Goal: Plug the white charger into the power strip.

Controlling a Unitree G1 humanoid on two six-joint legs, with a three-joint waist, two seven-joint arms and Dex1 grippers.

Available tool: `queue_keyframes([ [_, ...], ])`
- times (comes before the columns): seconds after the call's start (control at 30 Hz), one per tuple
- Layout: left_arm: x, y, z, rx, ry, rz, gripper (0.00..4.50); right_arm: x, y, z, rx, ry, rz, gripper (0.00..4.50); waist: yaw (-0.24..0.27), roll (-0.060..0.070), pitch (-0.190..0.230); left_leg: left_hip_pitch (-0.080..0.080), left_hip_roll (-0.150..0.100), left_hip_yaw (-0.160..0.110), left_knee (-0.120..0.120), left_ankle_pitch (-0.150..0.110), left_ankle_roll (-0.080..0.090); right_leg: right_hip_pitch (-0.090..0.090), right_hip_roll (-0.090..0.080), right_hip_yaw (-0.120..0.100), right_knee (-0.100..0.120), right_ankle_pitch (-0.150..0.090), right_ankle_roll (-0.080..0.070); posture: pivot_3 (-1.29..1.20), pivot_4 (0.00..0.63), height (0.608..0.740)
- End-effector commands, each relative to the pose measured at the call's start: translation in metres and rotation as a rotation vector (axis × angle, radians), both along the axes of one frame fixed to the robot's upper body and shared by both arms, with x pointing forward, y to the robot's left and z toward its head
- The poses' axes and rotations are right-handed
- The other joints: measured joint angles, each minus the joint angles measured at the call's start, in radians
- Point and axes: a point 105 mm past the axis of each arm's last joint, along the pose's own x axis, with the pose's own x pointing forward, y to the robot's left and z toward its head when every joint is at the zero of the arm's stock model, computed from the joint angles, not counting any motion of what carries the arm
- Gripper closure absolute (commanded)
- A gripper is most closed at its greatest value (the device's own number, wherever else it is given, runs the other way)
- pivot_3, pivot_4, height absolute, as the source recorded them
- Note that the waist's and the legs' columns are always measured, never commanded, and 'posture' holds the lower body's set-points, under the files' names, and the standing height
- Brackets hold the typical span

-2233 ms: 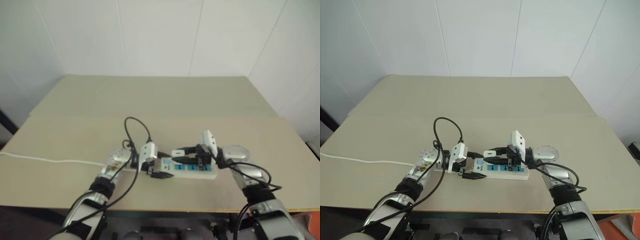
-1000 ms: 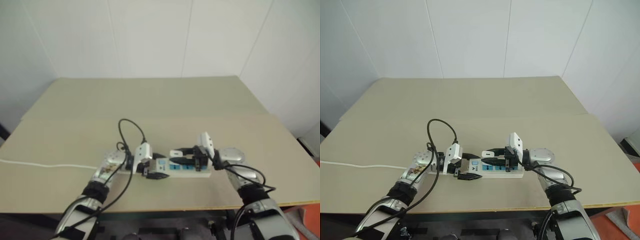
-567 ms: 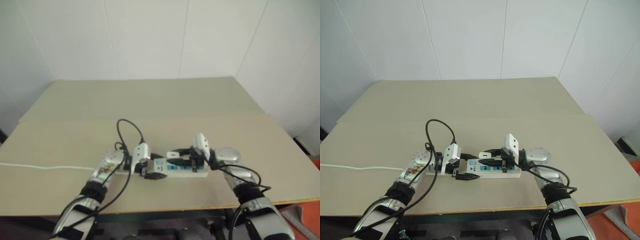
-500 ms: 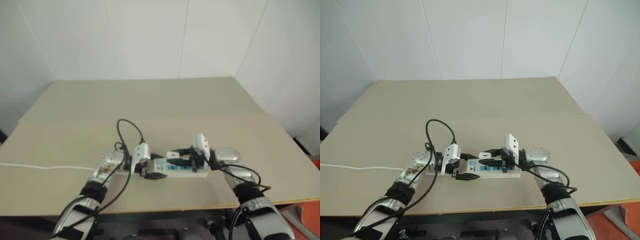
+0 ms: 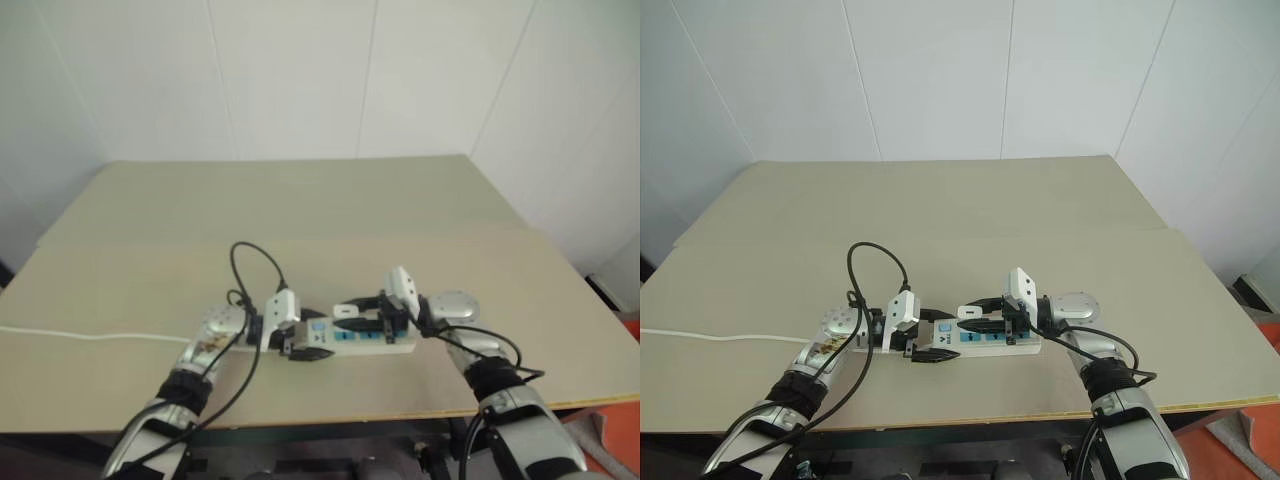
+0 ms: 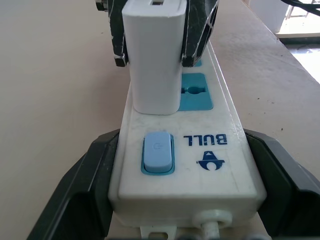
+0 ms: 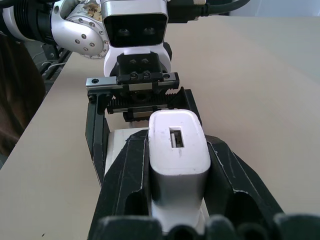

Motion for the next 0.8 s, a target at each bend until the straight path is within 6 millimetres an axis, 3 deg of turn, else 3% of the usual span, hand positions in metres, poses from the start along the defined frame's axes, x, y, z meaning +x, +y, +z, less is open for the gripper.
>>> queue_keyframes([
  [0.03, 0.002, 0.011, 0.004, 0.017, -0.025, 0.03, 1.22, -0.013, -0.022, -0.056, -0.16, 0.176, -0.061, 3.33, 0.0, 0.0, 0.0, 0.0, 0.0, 0.0, 0.0, 0.0, 0.0, 0.0, 0.0, 0.0, 0.0, 0.0, 0.0, 0.0, 0.15, 0.74],
  [0.2, 0.0, 0.006, 0.0, 0.009, -0.014, 0.03, 1.22, -0.018, -0.016, -0.054, -0.159, 0.149, -0.045, 3.33, 0.0, 0.0, 0.0, 0.0, 0.0, 0.0, -0.001, 0.0, 0.0, 0.0, 0.0, 0.0, -0.001, 0.0, 0.0, 0.0, 0.15, 0.74],
  [0.53, 0.0, 0.002, -0.003, 0.003, 0.003, 0.033, 1.22, -0.024, -0.01, -0.052, -0.172, 0.17, -0.014, 0.01, 0.004, -0.007, -0.005, 0.0, 0.0, 0.0, -0.002, 0.0, 0.0, 0.0, 0.0, 0.0, -0.001, -0.001, 0.001, 0.0, 0.15, 0.74],
  [0.77, 0.001, -0.002, -0.005, 0.0, 0.012, 0.033, 1.22, -0.017, -0.018, -0.041, -0.172, 0.139, -0.048, 0.01, 0.006, -0.008, -0.005, 0.0, 0.0, 0.0, -0.002, 0.0, 0.0, 0.0, 0.0, 0.0, -0.001, -0.002, 0.002, 0.0, 0.15, 0.74],
  [0.8, 0.002, -0.003, -0.005, -0.005, 0.015, 0.039, 0.87, -0.014, -0.021, -0.036, -0.166, 0.123, -0.059, 0.0, 0.007, -0.008, -0.005, 0.0, 0.0, 0.0, -0.002, 0.0, 0.0, 0.0, 0.0, 0.0, -0.001, -0.002, 0.002, 0.0, 0.15, 0.74],
])
